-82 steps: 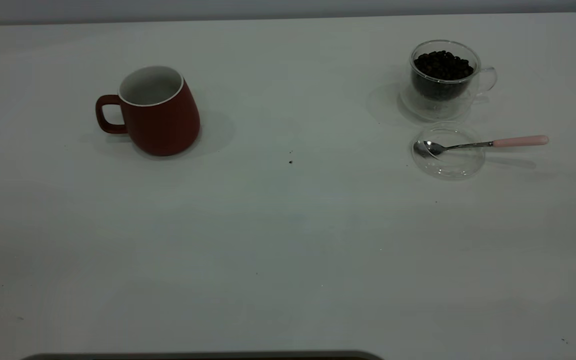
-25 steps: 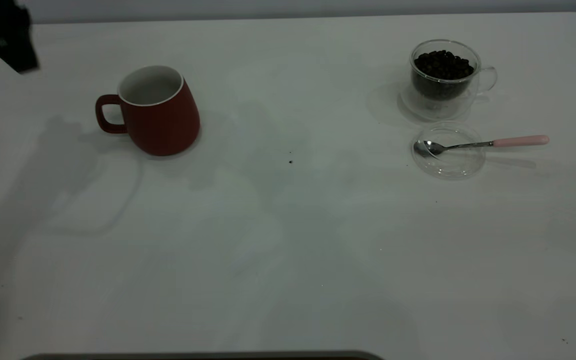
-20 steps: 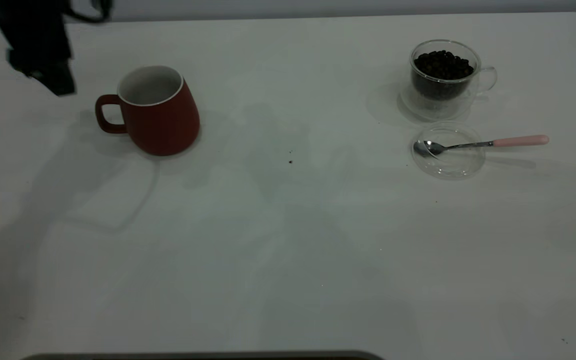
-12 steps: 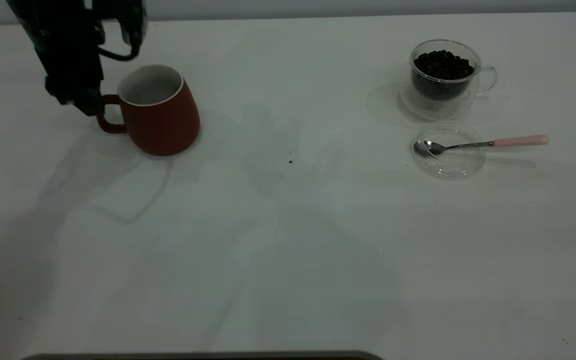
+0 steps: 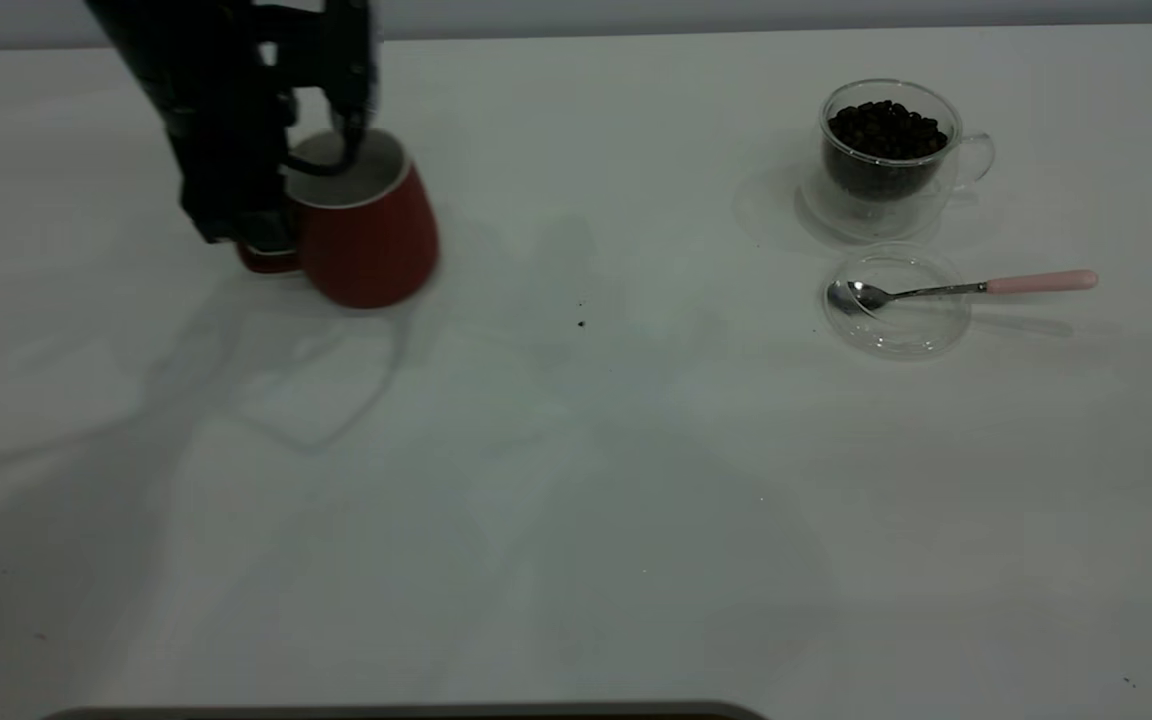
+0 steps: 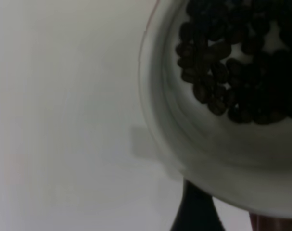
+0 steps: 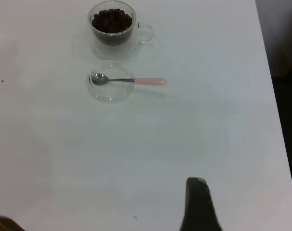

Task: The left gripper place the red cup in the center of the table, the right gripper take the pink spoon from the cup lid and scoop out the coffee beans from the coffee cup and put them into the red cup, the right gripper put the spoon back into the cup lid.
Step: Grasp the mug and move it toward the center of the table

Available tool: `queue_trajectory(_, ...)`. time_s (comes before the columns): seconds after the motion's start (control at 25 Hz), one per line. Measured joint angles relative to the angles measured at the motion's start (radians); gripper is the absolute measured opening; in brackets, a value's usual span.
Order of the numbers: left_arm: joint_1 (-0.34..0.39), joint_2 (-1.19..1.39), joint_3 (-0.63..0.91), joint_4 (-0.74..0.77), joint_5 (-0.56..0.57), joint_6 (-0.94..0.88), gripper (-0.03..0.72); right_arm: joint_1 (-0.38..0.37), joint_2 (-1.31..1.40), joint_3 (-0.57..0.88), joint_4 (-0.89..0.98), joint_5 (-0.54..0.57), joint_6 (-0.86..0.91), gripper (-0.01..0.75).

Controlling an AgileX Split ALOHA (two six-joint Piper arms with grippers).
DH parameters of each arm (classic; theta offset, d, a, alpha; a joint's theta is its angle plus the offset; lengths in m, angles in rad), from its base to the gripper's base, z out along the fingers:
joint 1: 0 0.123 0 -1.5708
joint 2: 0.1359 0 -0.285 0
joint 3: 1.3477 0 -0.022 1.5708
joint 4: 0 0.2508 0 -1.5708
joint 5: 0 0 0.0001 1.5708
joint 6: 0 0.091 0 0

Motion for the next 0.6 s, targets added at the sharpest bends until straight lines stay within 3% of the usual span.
queue_trajectory(0.32, -0.132, 0.006, 0.0, -0.002, -0.06, -0.023, 0.591, 0.0, 0.0, 0.0, 0.0, 0.0, 0.0, 0.544)
queue_trajectory(0.6, -0.209, 0.006, 0.0, -0.007, -0.141, -0.16, 0.591, 0.0, 0.0, 0.0, 0.0, 0.0, 0.0, 0.544)
